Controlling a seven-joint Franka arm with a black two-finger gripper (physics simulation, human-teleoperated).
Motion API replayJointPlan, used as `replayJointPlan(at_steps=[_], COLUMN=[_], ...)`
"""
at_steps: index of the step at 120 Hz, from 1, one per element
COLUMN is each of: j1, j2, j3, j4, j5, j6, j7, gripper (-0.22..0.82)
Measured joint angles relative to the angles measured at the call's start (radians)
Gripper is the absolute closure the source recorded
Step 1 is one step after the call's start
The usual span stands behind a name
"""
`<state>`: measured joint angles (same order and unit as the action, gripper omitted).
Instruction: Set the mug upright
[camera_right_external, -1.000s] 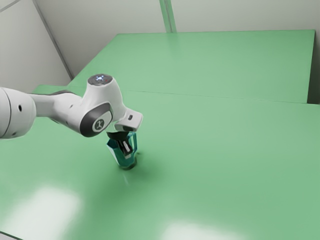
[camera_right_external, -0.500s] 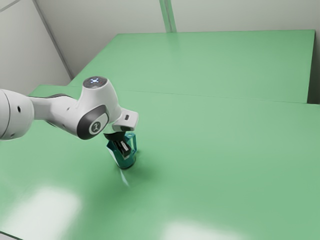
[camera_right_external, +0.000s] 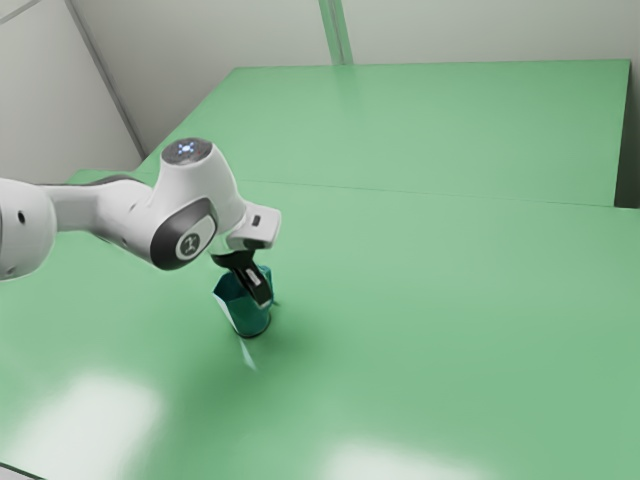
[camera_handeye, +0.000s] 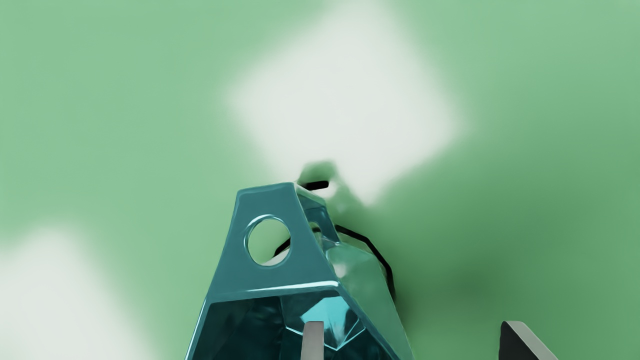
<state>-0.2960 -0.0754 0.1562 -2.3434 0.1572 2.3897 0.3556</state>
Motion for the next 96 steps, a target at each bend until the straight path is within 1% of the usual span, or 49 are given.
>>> replayJointPlan(at_steps=[14, 25, 29, 40, 54, 67, 78, 96], j1=[0.001, 0.001, 0.002, 0.008, 0.021, 0.061, 0.07, 0.082], j2=[-0.018, -0.021, -0.015, 0.034, 0.148, 0.245, 0.282, 0.292], j3=[-0.019, -0.027, -0.028, -0.027, -0.019, -0.013, -0.011, -0.012], j4=[0.048, 0.111, 0.157, 0.353, 0.626, 0.813, 0.9, 0.949], j5=[-0.007, -0.01, -0.011, -0.027, -0.071, -0.121, -0.141, -0.158], j6=[-0.022, -0.066, -0.091, -0.2, -0.391, -0.552, -0.662, -0.77], j7=[-0.004, -0.008, -0.01, -0.015, -0.033, -0.053, -0.079, -0.115], gripper=[0.26, 0.25, 0.24, 0.17, 0.1, 0.06, 0.04, 0.02])
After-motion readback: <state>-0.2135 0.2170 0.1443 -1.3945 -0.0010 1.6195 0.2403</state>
